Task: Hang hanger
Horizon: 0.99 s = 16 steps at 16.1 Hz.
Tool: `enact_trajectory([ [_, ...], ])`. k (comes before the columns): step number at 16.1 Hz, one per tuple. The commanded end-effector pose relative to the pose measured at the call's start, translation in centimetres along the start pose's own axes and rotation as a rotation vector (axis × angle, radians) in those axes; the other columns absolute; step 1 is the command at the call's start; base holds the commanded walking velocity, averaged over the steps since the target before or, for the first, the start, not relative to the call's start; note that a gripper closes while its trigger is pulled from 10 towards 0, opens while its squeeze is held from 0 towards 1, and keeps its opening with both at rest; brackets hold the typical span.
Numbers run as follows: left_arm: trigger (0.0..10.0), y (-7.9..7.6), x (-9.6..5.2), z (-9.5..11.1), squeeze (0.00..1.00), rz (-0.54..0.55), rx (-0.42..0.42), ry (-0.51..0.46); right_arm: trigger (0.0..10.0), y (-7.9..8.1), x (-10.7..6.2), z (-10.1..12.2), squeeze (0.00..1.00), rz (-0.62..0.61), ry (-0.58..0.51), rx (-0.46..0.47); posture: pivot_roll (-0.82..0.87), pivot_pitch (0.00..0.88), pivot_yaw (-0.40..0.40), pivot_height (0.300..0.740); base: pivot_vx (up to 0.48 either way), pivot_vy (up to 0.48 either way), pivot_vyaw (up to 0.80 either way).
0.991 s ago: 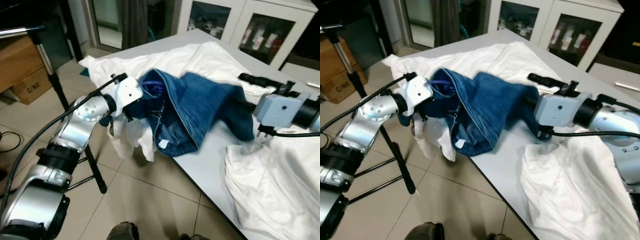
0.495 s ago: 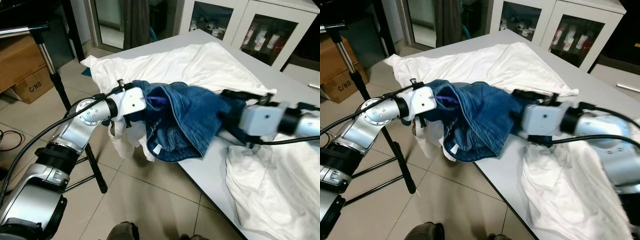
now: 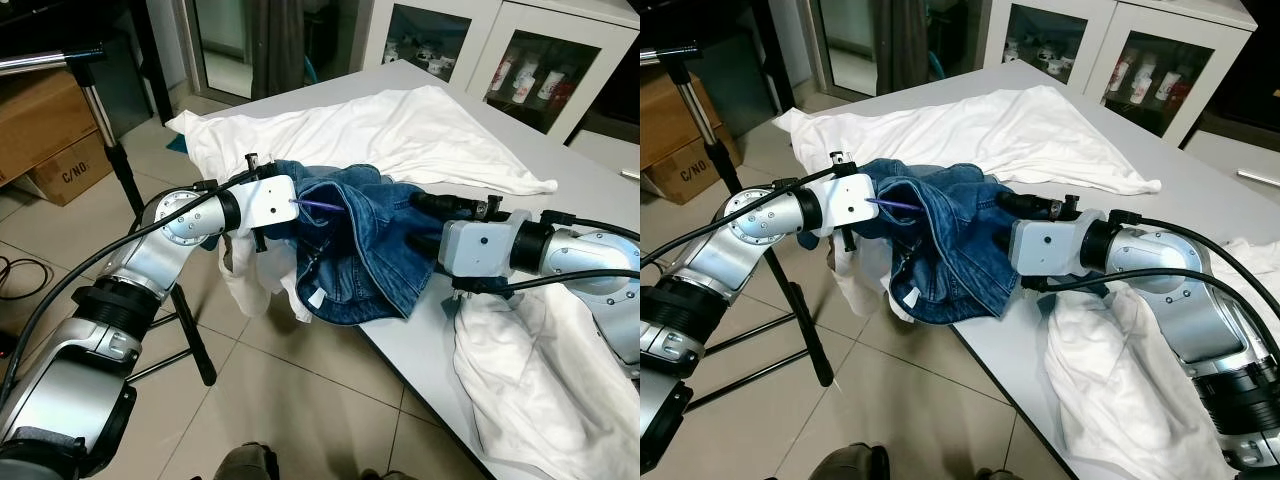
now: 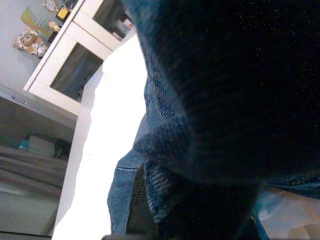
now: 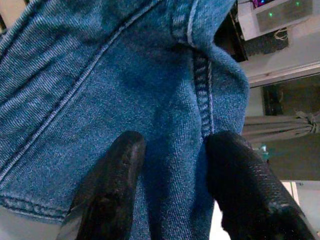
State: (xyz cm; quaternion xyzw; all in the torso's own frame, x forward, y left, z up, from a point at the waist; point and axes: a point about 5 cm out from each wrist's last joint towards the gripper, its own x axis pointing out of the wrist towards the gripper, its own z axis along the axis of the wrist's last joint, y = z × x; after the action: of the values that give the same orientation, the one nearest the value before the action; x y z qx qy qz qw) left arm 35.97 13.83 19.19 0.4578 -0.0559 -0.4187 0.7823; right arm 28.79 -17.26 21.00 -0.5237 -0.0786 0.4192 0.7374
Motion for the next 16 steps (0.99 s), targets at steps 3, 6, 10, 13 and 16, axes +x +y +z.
enact_trajectory([
  [3,0.0,0.9,0.3,1.1,0.0,0.022,0.028,-0.041,6.5,0.9,1.0,-0.8,0.0,0.033,0.062,-0.007,0.08,0.017,-0.044,0.74,0.0,0.0,0.0],
  [6,0.0,0.8,0.4,1.3,0.0,0.031,0.035,-0.053,0.0,1.4,1.2,-1.1,0.0,0.054,0.083,0.005,0.08,0.016,-0.047,0.74,0.0,0.0,0.0],
  [10,0.7,0.9,0.4,1.3,0.0,0.066,0.069,-0.049,0.0,0.7,1.3,-1.4,0.0,0.014,0.094,-0.021,0.08,0.018,-0.048,0.74,0.0,0.0,0.0],
  [13,10.0,1.0,0.5,1.4,0.0,0.117,0.084,-0.057,0.0,0.6,1.3,-1.5,0.0,-0.002,0.098,-0.031,0.08,0.019,-0.048,0.74,0.0,0.0,0.0],
  [16,10.0,0.9,0.6,1.4,0.0,0.133,0.092,-0.061,0.0,0.6,1.3,-1.5,0.0,-0.005,0.096,-0.032,0.08,0.02,-0.047,0.74,0.0,0.0,0.0],
])
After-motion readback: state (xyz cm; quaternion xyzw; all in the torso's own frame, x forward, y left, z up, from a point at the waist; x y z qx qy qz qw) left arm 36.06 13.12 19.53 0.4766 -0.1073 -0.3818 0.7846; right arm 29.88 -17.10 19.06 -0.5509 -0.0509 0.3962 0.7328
